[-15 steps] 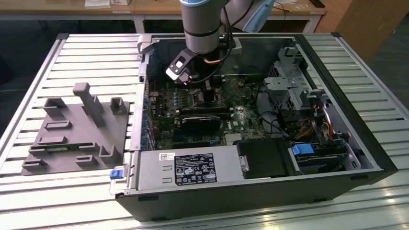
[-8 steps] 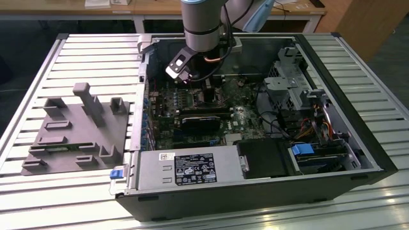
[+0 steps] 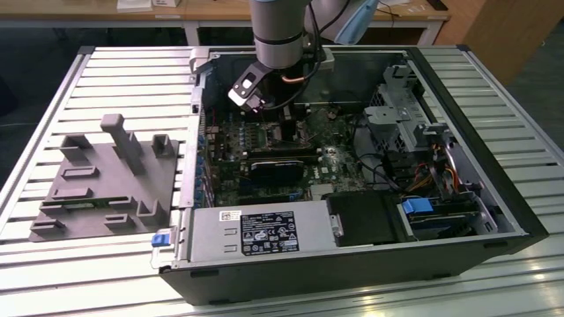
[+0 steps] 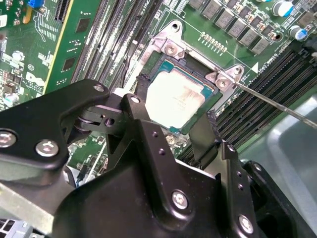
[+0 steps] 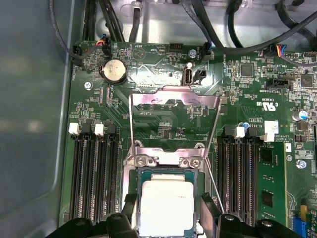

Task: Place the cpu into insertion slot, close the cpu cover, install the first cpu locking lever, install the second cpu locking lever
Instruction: 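Place the cpu into insertion slot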

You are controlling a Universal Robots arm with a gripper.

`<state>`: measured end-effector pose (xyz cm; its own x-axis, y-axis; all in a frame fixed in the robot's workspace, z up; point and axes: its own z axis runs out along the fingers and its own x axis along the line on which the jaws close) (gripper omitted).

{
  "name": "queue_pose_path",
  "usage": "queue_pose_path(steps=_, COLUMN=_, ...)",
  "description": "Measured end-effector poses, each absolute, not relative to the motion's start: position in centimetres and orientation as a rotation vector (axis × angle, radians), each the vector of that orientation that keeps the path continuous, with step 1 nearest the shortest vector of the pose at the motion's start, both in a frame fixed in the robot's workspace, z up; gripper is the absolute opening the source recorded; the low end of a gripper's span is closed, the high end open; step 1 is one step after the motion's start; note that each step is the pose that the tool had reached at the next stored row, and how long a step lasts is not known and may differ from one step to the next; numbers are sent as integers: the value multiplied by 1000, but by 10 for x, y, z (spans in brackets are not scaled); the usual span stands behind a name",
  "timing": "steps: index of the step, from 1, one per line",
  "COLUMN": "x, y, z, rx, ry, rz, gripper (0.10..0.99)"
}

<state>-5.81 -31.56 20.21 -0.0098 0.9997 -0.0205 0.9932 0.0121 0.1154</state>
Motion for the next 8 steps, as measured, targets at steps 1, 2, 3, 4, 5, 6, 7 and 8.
queue_pose_path(steps=1, x=-58, y=-316, z=202, rx=2141, ry=2164, rz=103, gripper=612)
queue_pose_path(steps=2, x=-58, y=-316, z=202, rx=2141, ry=2164, rz=103, gripper=612)
queue_pose_path(steps=3, x=-58, y=-316, z=202, rx=2141, ry=2164, rz=103, gripper=596)
queue_pose_path(steps=4, x=-58, y=-316, z=202, rx=2141, ry=2164, rz=103, gripper=596)
queue_pose_path(steps=5, x=-58, y=-316, z=202, rx=2141, ry=2164, rz=103, gripper=533)
queue_pose_path(steps=6, x=-58, y=-316, z=202, rx=2141, ry=2164, rz=103, gripper=475)
queue_pose_path(steps=7, x=-58, y=-316, z=202, rx=2141, ry=2164, rz=103, gripper=416)
queue_pose_path(steps=8, x=-58, y=-316, z=202, rx=2141, ry=2164, rz=103, gripper=416)
